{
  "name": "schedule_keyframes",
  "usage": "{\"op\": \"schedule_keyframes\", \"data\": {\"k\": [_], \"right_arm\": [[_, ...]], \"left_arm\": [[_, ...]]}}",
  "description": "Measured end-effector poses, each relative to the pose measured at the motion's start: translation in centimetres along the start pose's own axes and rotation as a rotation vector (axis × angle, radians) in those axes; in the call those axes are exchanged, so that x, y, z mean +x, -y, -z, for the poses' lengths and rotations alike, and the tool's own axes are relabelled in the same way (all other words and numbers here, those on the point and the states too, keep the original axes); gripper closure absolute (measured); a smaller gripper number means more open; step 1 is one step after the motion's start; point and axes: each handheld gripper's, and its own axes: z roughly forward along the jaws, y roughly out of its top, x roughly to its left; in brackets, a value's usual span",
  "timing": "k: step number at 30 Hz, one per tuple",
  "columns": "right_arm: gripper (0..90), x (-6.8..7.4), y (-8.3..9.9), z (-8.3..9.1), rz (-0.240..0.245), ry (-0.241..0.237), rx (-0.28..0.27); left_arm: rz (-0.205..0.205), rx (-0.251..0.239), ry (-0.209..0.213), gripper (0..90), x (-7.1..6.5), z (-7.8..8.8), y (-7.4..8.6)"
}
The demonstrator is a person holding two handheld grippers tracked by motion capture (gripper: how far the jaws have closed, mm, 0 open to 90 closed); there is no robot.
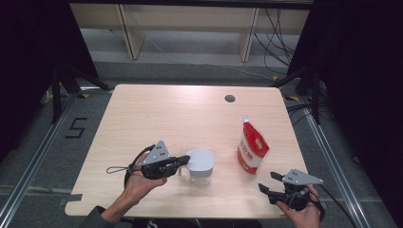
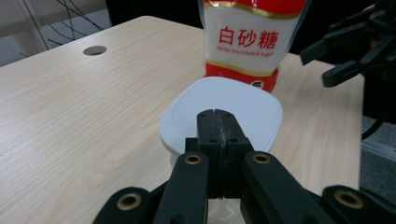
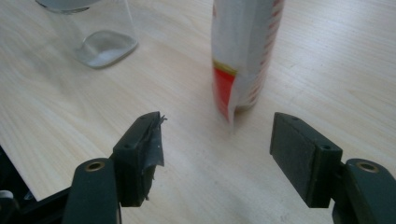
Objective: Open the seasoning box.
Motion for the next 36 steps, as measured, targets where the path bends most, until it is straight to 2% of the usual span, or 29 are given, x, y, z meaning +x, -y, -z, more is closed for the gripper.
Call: {"op": "schedule_keyframes", "data": {"k": [1,2,3,4,5,6,8,9,11,13,14,15,18,19,20,21,22,24,25,27,29,33,34,36], "right_arm": [[35.8,0.2,0.0,0.1,-0.008,0.000,0.005],[36.6,0.4,0.0,0.1,-0.007,-0.008,0.008],[37.9,0.3,0.0,0.1,0.034,-0.009,-0.005],[38.7,0.8,0.0,0.2,-0.021,-0.021,0.015],[39.8,0.7,-0.1,0.1,0.023,-0.029,-0.002],[40.6,0.8,-0.1,0.0,0.044,-0.041,-0.009],[43.7,1.5,-0.2,0.1,0.019,-0.062,-0.001],[44.7,1.7,-0.3,0.0,0.033,-0.063,-0.010],[47.2,2.0,-0.6,0.0,0.069,-0.074,-0.033],[49.2,2.4,-0.7,-0.1,0.064,-0.099,-0.031],[51.1,2.7,-0.7,-0.1,0.056,-0.094,-0.046],[52.6,2.6,-0.8,-0.2,0.076,-0.101,-0.064],[56.5,3.2,-1.0,-0.2,0.061,-0.115,-0.068],[57.3,3.2,-1.1,-0.3,0.078,-0.127,-0.070],[59.3,3.4,-1.2,-0.4,0.077,-0.125,-0.083],[60.8,3.3,-1.3,-0.5,0.097,-0.130,-0.091],[61.4,3.3,-1.4,-0.7,0.102,-0.146,-0.097],[64.1,3.8,-1.5,-0.7,0.073,-0.143,-0.091],[65.2,3.7,-1.7,-0.9,0.100,-0.148,-0.114],[67.1,4.2,-2.0,-1.1,0.102,-0.142,-0.127],[68.6,4.3,-2.5,-1.3,0.138,-0.149,-0.142],[71.8,4.8,-3.1,-1.8,0.151,-0.154,-0.158],[72.2,5.1,-3.1,-1.8,0.128,-0.155,-0.152],[74.1,5.0,-3.5,-2.2,0.168,-0.165,-0.169]], "left_arm": [[-0.021,0.006,0.003,89.2,0.1,-0.1,0.1],[-0.001,-0.003,0.001,89.2,0.1,-0.2,0.2],[-0.013,0.000,0.003,89.2,0.1,-0.1,0.2],[-0.014,0.000,0.001,89.2,0.1,-0.1,0.2],[-0.007,0.002,-0.003,89.2,0.1,0.0,0.2],[0.000,-0.006,0.001,89.2,0.2,0.0,0.3],[0.015,-0.009,-0.003,89.2,0.2,0.0,0.4],[-0.002,-0.008,-0.005,89.2,0.3,0.1,0.4],[0.001,-0.012,-0.004,89.2,0.4,0.1,0.4],[0.000,-0.012,-0.004,89.2,0.4,0.1,0.4],[0.002,-0.010,-0.005,89.2,0.4,0.1,0.4],[0.003,-0.011,-0.005,89.2,0.4,0.1,0.4],[-0.001,-0.008,0.000,89.2,0.5,0.2,0.5],[0.028,-0.019,-0.004,89.2,0.4,0.2,0.6],[0.018,-0.021,-0.003,89.2,0.5,0.2,0.6],[0.018,-0.023,-0.002,89.2,0.5,0.2,0.6],[0.019,-0.023,-0.002,89.2,0.5,0.3,0.6],[0.021,-0.029,0.006,89.2,0.5,0.2,0.7],[0.034,-0.030,0.003,89.2,0.4,0.2,0.7],[0.033,-0.029,0.004,89.2,0.5,0.2,0.7],[0.033,-0.030,0.002,89.2,0.5,0.3,0.8],[0.029,-0.033,-0.002,89.2,0.5,0.3,0.8],[0.022,-0.032,0.001,89.2,0.5,0.3,0.8],[0.023,-0.035,0.005,89.2,0.6,0.3,0.8]]}}
